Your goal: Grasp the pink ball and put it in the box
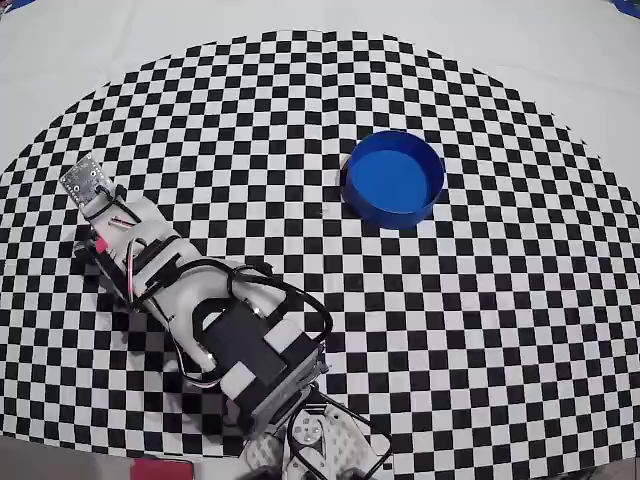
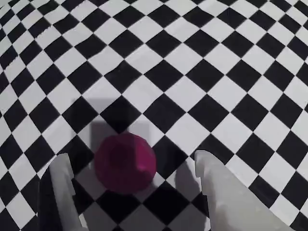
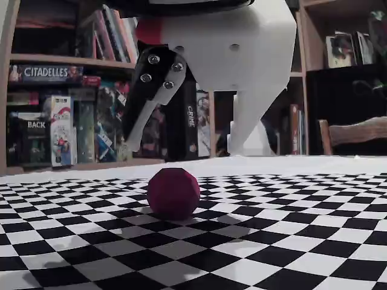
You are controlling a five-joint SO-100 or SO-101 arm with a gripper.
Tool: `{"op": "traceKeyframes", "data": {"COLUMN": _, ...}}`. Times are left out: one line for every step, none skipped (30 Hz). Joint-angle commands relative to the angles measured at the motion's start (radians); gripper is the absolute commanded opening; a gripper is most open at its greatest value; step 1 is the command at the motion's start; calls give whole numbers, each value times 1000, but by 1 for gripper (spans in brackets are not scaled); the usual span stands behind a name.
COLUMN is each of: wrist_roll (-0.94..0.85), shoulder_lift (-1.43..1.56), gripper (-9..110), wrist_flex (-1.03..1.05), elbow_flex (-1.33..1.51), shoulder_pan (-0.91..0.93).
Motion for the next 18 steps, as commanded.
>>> {"op": "traceKeyframes", "data": {"wrist_roll": -9, "shoulder_lift": -3, "gripper": 30, "wrist_flex": 2, "elbow_flex": -40, "shoulder_pan": 3}}
{"op": "traceKeyframes", "data": {"wrist_roll": -9, "shoulder_lift": -6, "gripper": 30, "wrist_flex": 2, "elbow_flex": -40, "shoulder_pan": 3}}
{"op": "traceKeyframes", "data": {"wrist_roll": -9, "shoulder_lift": -9, "gripper": 30, "wrist_flex": 2, "elbow_flex": -40, "shoulder_pan": 2}}
{"op": "traceKeyframes", "data": {"wrist_roll": -9, "shoulder_lift": -11, "gripper": 30, "wrist_flex": 2, "elbow_flex": -40, "shoulder_pan": 0}}
{"op": "traceKeyframes", "data": {"wrist_roll": -9, "shoulder_lift": -12, "gripper": 30, "wrist_flex": 2, "elbow_flex": -40, "shoulder_pan": -3}}
{"op": "traceKeyframes", "data": {"wrist_roll": -9, "shoulder_lift": -14, "gripper": 30, "wrist_flex": 2, "elbow_flex": -41, "shoulder_pan": -5}}
{"op": "traceKeyframes", "data": {"wrist_roll": -9, "shoulder_lift": -17, "gripper": 30, "wrist_flex": 2, "elbow_flex": -41, "shoulder_pan": -5}}
{"op": "traceKeyframes", "data": {"wrist_roll": -9, "shoulder_lift": -18, "gripper": 30, "wrist_flex": 2, "elbow_flex": -41, "shoulder_pan": -8}}
{"op": "traceKeyframes", "data": {"wrist_roll": -9, "shoulder_lift": -20, "gripper": 30, "wrist_flex": 2, "elbow_flex": -43, "shoulder_pan": -8}}
{"op": "traceKeyframes", "data": {"wrist_roll": -9, "shoulder_lift": -23, "gripper": 30, "wrist_flex": 2, "elbow_flex": -43, "shoulder_pan": -8}}
{"op": "traceKeyframes", "data": {"wrist_roll": -9, "shoulder_lift": -26, "gripper": 30, "wrist_flex": 2, "elbow_flex": -44, "shoulder_pan": -9}}
{"op": "traceKeyframes", "data": {"wrist_roll": -9, "shoulder_lift": -31, "gripper": 30, "wrist_flex": 2, "elbow_flex": -44, "shoulder_pan": -9}}
{"op": "traceKeyframes", "data": {"wrist_roll": -9, "shoulder_lift": -34, "gripper": 30, "wrist_flex": 2, "elbow_flex": -46, "shoulder_pan": -9}}
{"op": "traceKeyframes", "data": {"wrist_roll": -9, "shoulder_lift": -37, "gripper": 30, "wrist_flex": 2, "elbow_flex": -48, "shoulder_pan": -9}}
{"op": "traceKeyframes", "data": {"wrist_roll": -9, "shoulder_lift": -40, "gripper": 30, "wrist_flex": 2, "elbow_flex": -49, "shoulder_pan": -11}}
{"op": "traceKeyframes", "data": {"wrist_roll": -9, "shoulder_lift": -43, "gripper": 30, "wrist_flex": 2, "elbow_flex": -51, "shoulder_pan": -11}}
{"op": "traceKeyframes", "data": {"wrist_roll": -9, "shoulder_lift": -46, "gripper": 30, "wrist_flex": 2, "elbow_flex": -52, "shoulder_pan": -12}}
{"op": "traceKeyframes", "data": {"wrist_roll": -9, "shoulder_lift": -51, "gripper": 30, "wrist_flex": 2, "elbow_flex": -55, "shoulder_pan": -12}}
